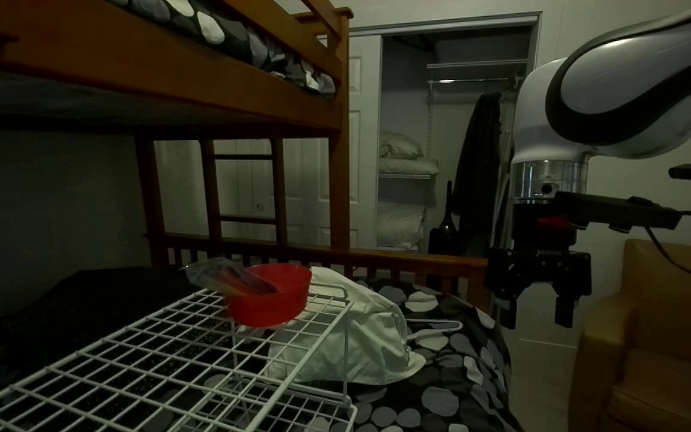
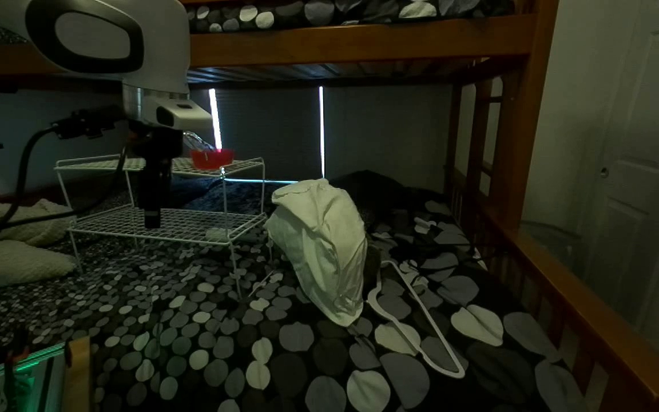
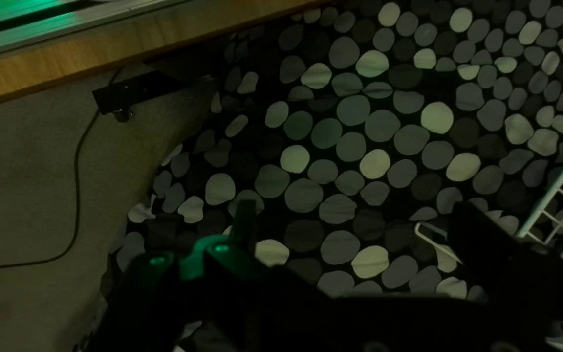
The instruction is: Pick up the white coat hanger and put it on the top shelf of the white racks
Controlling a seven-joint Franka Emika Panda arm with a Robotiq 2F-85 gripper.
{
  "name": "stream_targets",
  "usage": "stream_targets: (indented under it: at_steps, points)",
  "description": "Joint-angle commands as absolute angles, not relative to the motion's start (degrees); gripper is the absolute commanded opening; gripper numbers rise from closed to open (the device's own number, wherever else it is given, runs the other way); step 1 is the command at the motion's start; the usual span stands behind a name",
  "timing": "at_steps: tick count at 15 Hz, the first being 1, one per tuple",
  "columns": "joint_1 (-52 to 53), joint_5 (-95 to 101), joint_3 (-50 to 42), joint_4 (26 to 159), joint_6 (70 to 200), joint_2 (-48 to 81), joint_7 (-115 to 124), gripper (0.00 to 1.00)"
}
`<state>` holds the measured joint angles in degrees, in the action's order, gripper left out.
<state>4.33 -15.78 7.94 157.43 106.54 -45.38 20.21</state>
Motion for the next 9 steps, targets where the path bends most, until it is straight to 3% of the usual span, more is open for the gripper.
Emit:
stream_targets:
  at_steps: [1,7,9]
  points:
    - [-1.5,-9.7,10.5,157.4,114.9,-41.1,22.7,1.0]
    - [-13.9,1.4,12.2,157.0,144.4,-21.3,35.1,1.0]
    - [-16.7,3.8,12.0,154.3,147.0,-14.1,41.0,1.0]
